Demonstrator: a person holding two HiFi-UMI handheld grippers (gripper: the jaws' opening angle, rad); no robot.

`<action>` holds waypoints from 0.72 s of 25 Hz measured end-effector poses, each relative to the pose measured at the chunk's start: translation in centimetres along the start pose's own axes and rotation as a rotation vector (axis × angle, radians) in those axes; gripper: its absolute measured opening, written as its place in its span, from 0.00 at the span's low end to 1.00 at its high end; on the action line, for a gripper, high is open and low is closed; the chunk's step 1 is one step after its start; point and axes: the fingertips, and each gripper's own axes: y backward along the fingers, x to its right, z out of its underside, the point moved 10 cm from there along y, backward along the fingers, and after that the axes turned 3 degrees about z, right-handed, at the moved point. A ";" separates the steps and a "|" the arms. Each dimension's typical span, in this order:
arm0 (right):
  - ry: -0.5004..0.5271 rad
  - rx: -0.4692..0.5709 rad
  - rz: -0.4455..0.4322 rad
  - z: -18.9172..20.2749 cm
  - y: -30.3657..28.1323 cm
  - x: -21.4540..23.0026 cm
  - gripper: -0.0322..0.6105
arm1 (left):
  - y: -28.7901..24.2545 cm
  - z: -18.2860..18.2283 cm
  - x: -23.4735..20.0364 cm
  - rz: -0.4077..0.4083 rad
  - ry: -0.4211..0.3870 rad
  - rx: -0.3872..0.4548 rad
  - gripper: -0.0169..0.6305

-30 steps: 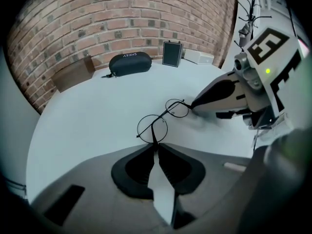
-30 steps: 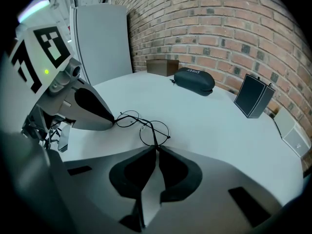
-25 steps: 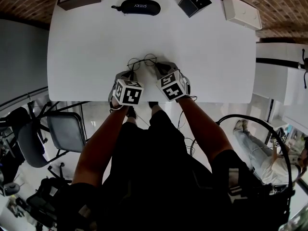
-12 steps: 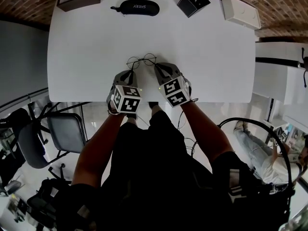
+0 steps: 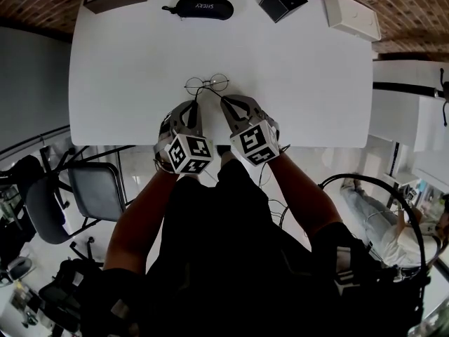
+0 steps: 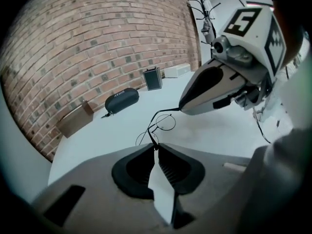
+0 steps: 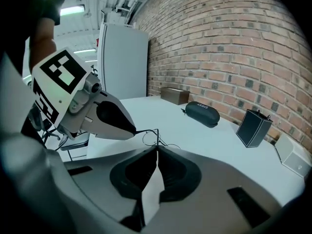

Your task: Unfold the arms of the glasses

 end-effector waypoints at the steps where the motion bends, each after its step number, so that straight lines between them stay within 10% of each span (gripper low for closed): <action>1: 0.006 0.005 -0.008 0.0 0.2 -0.2 0.07 | 0.2 -0.1 0.3 -0.008 -0.028 0.009 0.08; 18: 0.077 -0.044 -0.130 2.2 0.6 -5.5 0.07 | 1.3 1.3 4.7 0.111 -0.244 0.020 0.08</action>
